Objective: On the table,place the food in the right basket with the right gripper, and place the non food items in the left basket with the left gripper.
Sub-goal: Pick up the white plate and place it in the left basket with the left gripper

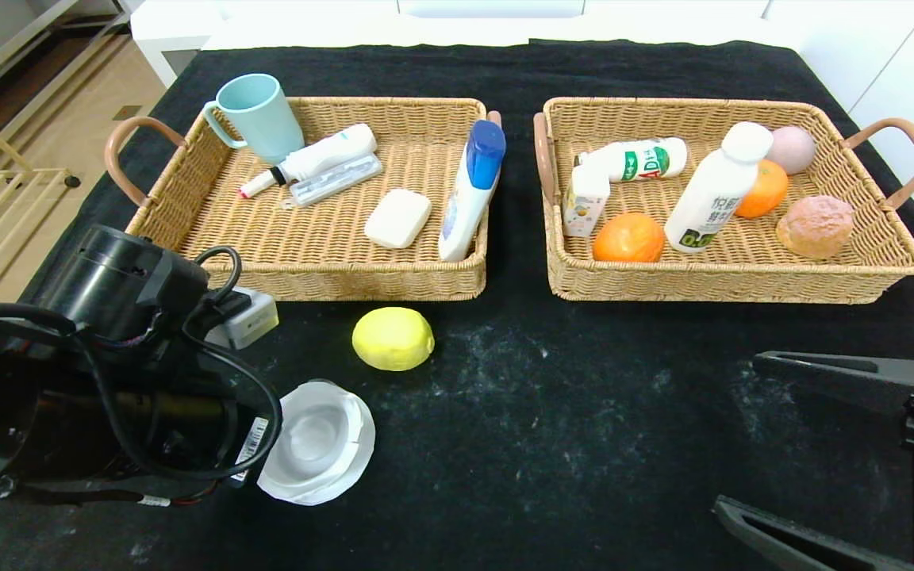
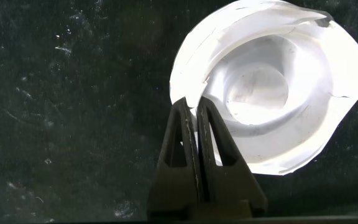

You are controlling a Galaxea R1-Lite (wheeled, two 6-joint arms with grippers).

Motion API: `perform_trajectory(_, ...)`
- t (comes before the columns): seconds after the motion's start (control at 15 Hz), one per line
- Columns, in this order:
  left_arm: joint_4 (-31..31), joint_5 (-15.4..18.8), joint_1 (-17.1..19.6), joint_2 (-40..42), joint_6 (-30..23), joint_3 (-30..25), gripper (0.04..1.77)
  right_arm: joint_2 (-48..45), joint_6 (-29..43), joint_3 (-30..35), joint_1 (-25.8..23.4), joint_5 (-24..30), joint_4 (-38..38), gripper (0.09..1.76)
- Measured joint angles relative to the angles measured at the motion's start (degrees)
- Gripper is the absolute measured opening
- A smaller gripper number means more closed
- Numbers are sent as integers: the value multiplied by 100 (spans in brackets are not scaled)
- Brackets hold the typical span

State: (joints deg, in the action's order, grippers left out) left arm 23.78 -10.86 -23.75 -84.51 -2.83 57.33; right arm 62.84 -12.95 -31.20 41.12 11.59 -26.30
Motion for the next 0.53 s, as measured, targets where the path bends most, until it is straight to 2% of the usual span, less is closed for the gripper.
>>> perform_trajectory(0.2,35,-5,-26,124,7,-56,13,5,2,0,0,1,23,171)
perform_trajectory(0.33,41,-27,-54,286,35,-52,13,6,2,5,0,1,703,171)
perform_trajectory(0.4,39,-29,-83,391,46,-44,13,6,5,2,0,0,673,171)
perform_trajectory(0.53,44,-43,-172,653,49,-37,13,9,2,-6,0,1,20,171)
